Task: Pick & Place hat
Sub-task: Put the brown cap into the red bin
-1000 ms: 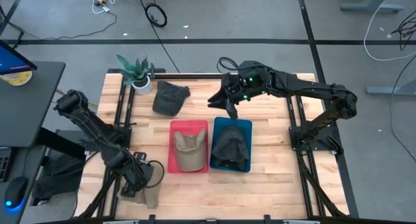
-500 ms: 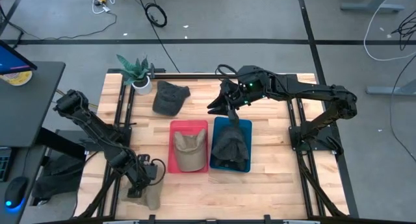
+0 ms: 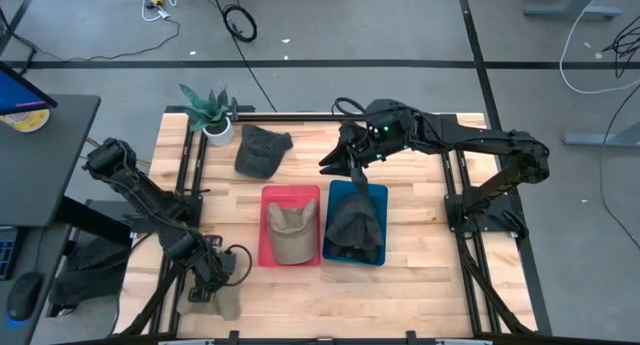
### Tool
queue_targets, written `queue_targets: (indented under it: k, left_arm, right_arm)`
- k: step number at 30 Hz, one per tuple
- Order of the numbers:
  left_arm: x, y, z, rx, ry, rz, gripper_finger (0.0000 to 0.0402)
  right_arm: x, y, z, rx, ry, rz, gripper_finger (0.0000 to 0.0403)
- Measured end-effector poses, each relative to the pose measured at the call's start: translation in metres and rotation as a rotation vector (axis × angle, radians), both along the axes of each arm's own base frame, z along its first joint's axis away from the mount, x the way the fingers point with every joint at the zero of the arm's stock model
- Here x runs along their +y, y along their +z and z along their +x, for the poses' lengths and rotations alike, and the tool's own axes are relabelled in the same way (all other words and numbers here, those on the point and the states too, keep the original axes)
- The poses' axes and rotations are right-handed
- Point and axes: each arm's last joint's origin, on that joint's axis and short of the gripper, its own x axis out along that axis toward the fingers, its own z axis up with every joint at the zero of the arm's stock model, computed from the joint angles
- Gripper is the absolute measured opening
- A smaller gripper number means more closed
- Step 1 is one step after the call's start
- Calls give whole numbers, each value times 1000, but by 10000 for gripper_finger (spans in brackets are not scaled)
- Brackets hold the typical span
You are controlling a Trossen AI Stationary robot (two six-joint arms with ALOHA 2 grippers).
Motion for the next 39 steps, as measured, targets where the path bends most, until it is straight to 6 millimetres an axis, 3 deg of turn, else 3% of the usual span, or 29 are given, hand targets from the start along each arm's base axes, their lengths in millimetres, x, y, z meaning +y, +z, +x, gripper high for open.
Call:
queue_targets:
  k: [4,11,18,25,31,35,39]
  left_arm:
    - [-4,9,4,6,22,-39,6]
    - [2,62,23,-66,35,43,3]
    - [28,118,45,-140,23,78,2]
    - [65,164,69,-300,66,90,2]
    - [96,169,102,-358,25,176,2]
    - [113,159,135,-359,-19,193,2]
    - [130,143,155,-330,-34,212,2]
  right_arm:
    - [-1,0,0,-1,-1,-5,111]
    - [-11,0,-2,10,-56,50,111]
    - [-26,1,-5,13,-110,70,111]
    - [-34,7,-26,60,-157,66,111]
    - [-43,16,-56,106,-238,42,111]
    - [-46,27,-73,76,-296,14,111]
    - [-46,37,-88,34,-319,15,111]
